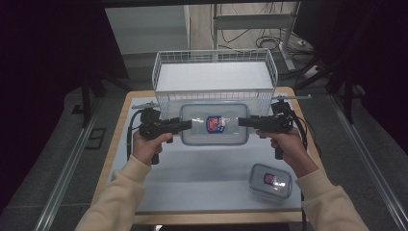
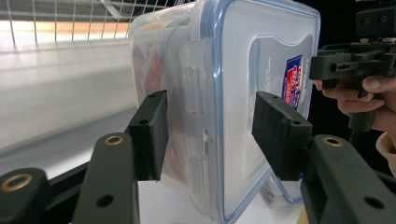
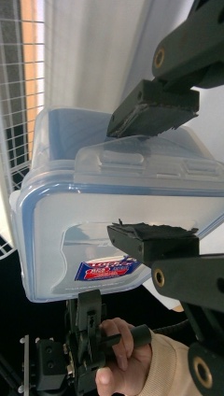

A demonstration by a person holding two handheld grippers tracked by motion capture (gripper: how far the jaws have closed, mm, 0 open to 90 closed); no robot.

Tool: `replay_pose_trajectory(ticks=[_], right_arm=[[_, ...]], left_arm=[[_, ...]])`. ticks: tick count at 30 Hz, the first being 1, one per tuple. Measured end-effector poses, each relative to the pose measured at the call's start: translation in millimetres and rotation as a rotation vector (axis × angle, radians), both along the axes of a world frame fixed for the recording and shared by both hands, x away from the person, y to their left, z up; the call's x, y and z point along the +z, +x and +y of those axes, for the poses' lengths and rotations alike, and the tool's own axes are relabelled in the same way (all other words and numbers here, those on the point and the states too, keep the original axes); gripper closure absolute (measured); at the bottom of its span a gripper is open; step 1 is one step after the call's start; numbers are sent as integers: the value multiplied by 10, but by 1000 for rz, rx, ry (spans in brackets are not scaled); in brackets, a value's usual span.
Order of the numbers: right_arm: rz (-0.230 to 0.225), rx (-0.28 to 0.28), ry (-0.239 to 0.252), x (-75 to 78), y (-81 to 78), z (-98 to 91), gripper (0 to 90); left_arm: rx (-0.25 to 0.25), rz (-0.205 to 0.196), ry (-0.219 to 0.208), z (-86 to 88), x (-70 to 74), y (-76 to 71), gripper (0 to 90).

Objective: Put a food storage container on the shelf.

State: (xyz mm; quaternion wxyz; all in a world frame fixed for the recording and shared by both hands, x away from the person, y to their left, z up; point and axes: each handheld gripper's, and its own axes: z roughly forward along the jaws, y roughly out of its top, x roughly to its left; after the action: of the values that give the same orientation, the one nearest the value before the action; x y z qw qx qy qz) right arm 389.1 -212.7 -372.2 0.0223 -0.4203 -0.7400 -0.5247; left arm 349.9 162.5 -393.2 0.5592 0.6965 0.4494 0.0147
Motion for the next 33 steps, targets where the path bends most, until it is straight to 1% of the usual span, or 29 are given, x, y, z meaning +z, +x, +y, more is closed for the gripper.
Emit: replay_pose_trajectory(ticks=[6, 12, 13, 15, 16, 17, 25, 27, 33], right_arm=[[-27, 1, 5, 141, 22, 6, 467], [-50, 0, 22, 268, 57, 6, 467], [-59, -1, 25, 284, 65, 6, 467], [-63, -2, 28, 341, 81, 5, 467], [-63, -2, 28, 341, 81, 5, 467], [-69, -4, 32, 375, 98, 7, 468], [-96, 1, 34, 486, 179, 5, 468], [-93, 0, 36, 496, 184, 7, 468], [-104, 1, 32, 555, 253, 20, 468]], left_arm=[[0, -23, 3, 5, 155, 32, 472], [1, -51, 17, 10, 322, 71, 472], [0, -53, 19, 11, 341, 76, 472], [0, -61, 20, 11, 399, 104, 472], [0, -61, 20, 11, 399, 104, 472], [3, -69, 20, 10, 444, 120, 472], [8, -85, 20, 9, 541, 181, 472], [11, -87, 19, 9, 552, 192, 472], [13, -93, 16, 22, 592, 251, 472]])
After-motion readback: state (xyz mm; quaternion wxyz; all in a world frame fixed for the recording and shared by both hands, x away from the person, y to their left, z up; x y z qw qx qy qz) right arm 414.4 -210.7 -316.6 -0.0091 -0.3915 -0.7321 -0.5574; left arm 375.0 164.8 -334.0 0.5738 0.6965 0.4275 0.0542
